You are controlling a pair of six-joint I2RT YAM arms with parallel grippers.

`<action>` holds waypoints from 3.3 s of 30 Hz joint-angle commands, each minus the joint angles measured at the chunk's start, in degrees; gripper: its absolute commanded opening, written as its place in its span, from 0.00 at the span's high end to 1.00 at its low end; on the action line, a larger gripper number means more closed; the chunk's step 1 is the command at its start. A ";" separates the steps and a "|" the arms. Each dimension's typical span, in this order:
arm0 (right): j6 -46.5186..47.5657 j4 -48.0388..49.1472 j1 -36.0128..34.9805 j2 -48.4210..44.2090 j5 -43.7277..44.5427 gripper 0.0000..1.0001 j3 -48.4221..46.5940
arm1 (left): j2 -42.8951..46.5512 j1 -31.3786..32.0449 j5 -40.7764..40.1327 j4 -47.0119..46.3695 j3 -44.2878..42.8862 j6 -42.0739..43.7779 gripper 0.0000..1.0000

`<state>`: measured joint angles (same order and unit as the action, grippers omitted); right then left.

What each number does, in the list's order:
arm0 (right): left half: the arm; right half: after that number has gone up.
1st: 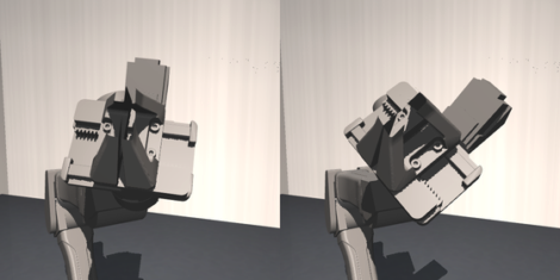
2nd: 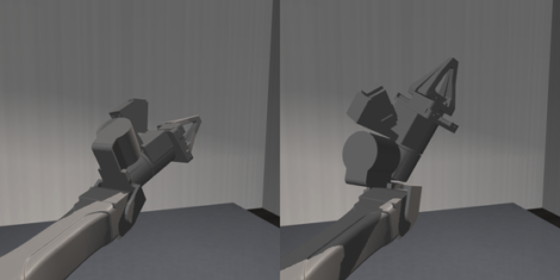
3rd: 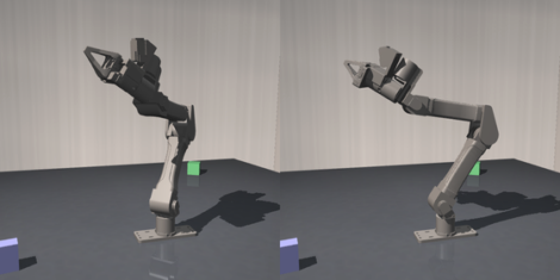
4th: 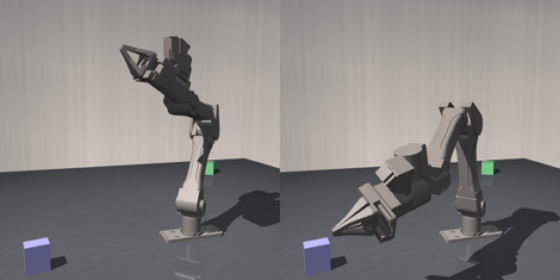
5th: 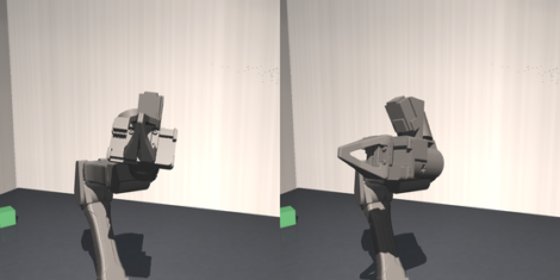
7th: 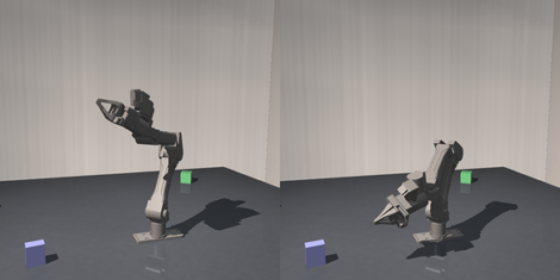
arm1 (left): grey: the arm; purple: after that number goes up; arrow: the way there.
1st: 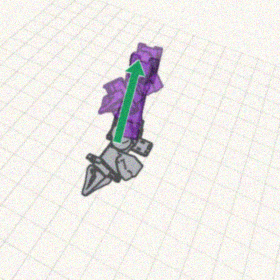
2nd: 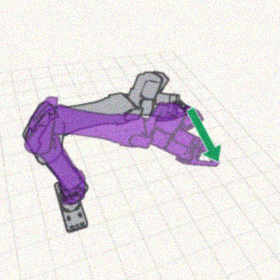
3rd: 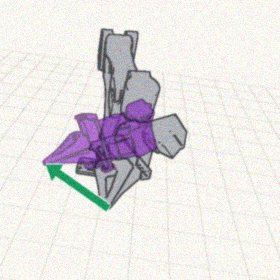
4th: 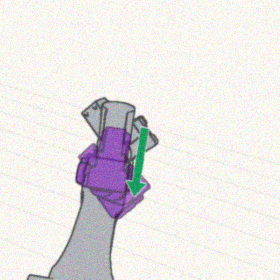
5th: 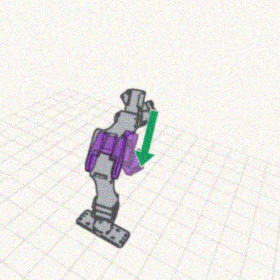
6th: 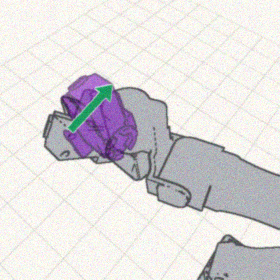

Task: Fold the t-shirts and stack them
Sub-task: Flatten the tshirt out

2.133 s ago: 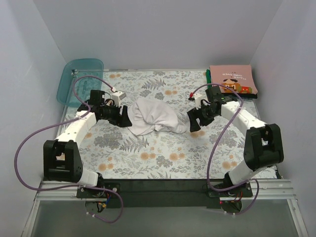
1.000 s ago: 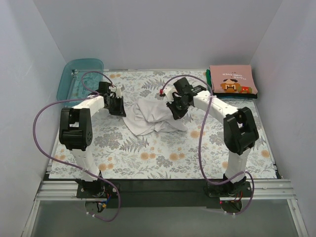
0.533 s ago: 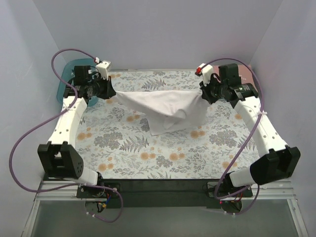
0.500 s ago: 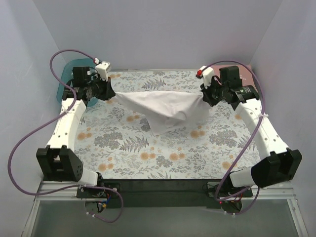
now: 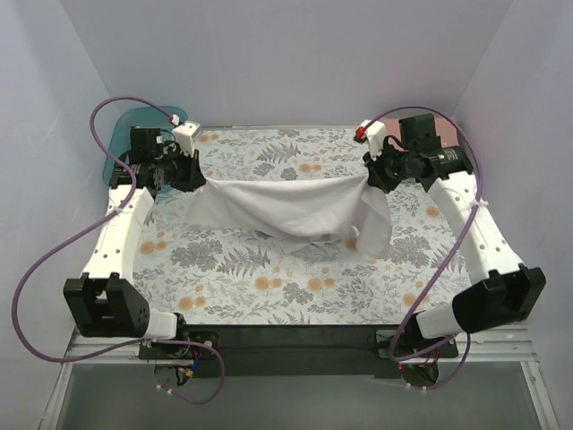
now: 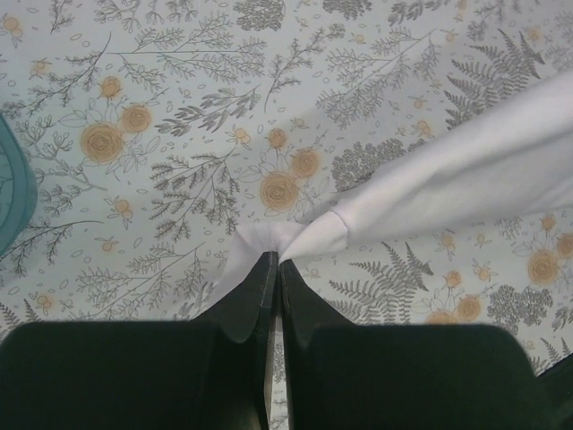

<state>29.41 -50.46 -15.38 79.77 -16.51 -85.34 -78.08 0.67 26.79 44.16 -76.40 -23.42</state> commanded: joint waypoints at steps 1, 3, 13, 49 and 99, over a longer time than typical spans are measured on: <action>1.18 0.54 0.35 8.98 -0.10 0.99 -4.82 | -8.53 -0.49 -2.96 -1.62 -5.93 -2.58 1.00; -0.22 -0.08 0.43 17.06 -0.88 0.99 -7.37 | -12.95 -0.49 -3.67 -2.06 -7.70 -3.56 1.00; -5.76 0.45 0.43 36.24 -0.37 0.99 -23.90 | -26.67 -0.49 -8.77 -8.83 -10.96 -7.78 1.00; -10.33 3.17 -18.11 28.33 2.53 0.23 1.31 | -24.04 -0.49 -14.57 -11.73 7.49 -10.68 0.45; 0.12 -4.39 -37.05 8.65 -23.21 0.43 8.71 | -44.52 -0.58 -8.50 13.31 -41.66 -3.31 1.00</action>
<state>28.38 -53.91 -56.80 88.05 -37.71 -70.81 -119.17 0.60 18.39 47.88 -116.62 -28.56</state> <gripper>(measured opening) 0.499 0.008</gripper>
